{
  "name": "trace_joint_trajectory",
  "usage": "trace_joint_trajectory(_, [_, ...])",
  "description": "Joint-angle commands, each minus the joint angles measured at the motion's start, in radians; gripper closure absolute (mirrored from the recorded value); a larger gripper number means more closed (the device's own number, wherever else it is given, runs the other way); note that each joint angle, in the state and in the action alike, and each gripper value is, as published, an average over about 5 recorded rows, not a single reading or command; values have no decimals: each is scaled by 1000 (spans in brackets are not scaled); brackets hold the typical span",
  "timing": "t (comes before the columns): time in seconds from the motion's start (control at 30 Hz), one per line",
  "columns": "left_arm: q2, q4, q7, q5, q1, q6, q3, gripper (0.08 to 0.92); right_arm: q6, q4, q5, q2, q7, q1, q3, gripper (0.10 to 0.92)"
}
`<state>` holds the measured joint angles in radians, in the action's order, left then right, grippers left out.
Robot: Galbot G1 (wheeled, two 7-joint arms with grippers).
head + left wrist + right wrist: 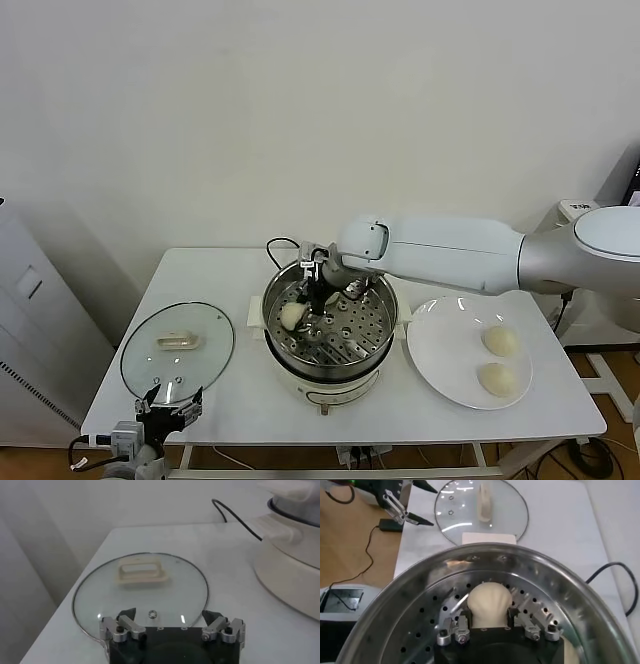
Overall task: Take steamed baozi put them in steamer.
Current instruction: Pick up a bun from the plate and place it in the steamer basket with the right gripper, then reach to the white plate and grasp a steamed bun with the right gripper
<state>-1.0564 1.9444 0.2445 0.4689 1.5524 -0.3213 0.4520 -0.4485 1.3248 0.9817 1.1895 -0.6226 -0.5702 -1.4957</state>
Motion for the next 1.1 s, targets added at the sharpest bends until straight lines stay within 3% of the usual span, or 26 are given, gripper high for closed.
trace_joint_trajectory(0.03, [3, 2, 0, 1, 4, 1, 3, 177, -8, -6, -2, -8, -19, -13, 13, 370])
trace_joint_trajectory(0.2, [11, 4, 0, 9, 10, 5, 11, 177, 8, 11, -20, -118, -178, -166, -18, 238])
trace_joint_trajectory(0.3, [21, 7, 0, 16, 10, 6, 11, 177, 45, 48, -66, -231, -298, -284, -75, 208])
trace_joint_trajectory(0.57, [42, 23, 1, 28, 5, 2, 10, 177, 193, 123, -315, -514, -472, -434, -227, 203])
trace_joint_trajectory(0.73, [41, 22, 1, 29, 7, 3, 8, 177, 278, 134, -465, -660, -508, -415, -273, 203])
trace_joint_trajectory(1.1, [40, 18, 0, 29, 9, 4, 7, 177, 371, 71, -637, -755, -516, -77, -70, 203])
